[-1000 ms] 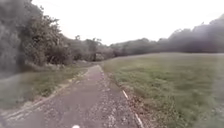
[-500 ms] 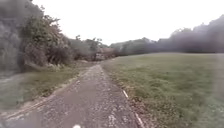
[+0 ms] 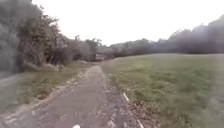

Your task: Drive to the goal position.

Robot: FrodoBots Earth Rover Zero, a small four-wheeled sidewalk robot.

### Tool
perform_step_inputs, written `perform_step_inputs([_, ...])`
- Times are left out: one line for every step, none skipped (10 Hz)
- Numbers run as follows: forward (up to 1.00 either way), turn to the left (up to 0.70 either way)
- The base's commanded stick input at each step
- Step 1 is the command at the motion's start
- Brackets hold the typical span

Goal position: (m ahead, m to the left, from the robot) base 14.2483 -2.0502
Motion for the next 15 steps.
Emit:
perform_step_inputs([0.7, 0.14])
perform_step_inputs([0.7, 0.14])
perform_step_inputs([0.7, 0.14])
perform_step_inputs([0.7, 0.14])
perform_step_inputs([0.7, 0.14])
perform_step_inputs([0.7, 0.14])
perform_step_inputs([0.7, 0.14])
perform_step_inputs([0.7, 0.14])
perform_step_inputs([0.7, 0.14])
perform_step_inputs([0.7, 0.14])
perform_step_inputs([0.7, 0.0])
perform_step_inputs([0.7, 0.0])
perform_step_inputs([0.7, 0.0])
perform_step_inputs([0.7, 0.0])
perform_step_inputs([0.7, 0.0])
